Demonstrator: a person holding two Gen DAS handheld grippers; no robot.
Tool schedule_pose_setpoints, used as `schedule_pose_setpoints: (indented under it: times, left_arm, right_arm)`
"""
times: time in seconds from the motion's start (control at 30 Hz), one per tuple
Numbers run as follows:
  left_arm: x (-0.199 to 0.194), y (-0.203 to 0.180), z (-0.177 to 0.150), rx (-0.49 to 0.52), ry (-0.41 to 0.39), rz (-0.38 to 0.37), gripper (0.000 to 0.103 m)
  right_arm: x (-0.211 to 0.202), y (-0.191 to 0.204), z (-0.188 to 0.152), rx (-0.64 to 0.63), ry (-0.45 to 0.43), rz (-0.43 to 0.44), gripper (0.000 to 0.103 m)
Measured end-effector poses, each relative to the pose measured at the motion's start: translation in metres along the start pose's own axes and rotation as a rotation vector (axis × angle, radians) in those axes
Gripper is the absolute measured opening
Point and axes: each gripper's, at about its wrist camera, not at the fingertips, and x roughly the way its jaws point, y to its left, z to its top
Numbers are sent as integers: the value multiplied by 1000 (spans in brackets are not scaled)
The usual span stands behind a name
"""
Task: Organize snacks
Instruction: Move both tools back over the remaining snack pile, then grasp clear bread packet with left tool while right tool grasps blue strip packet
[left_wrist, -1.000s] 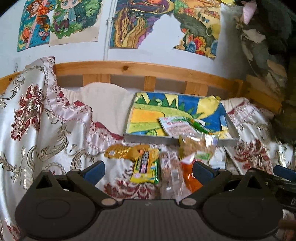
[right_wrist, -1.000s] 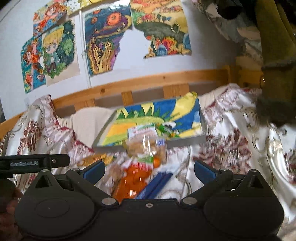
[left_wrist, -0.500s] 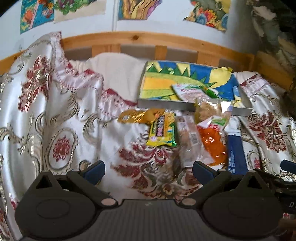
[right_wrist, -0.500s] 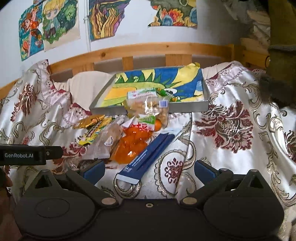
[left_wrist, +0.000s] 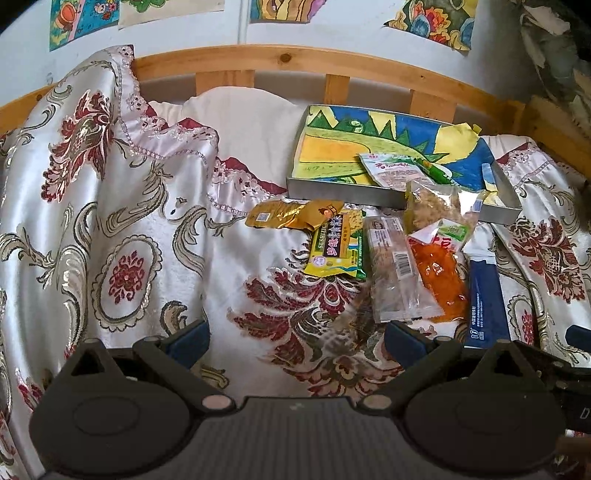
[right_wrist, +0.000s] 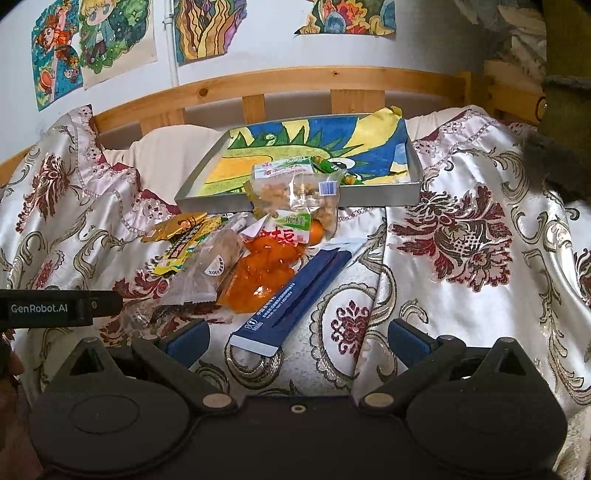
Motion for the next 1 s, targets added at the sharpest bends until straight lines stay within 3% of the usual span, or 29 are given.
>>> schedule_pose_setpoints:
  times: [0.5,0.8,1.0]
  left_arm:
    - [19,0,20,-15,43,-11,102]
    - [44,-13,42,13,95,-103,102]
    - [65,-28,47,29,147,-182,102]
  right_arm:
    - [20,6,22,-87,33,-8,102]
    - [57,18,22,-218,97,27,102]
    - [68,21,21,-225,77,11,101]
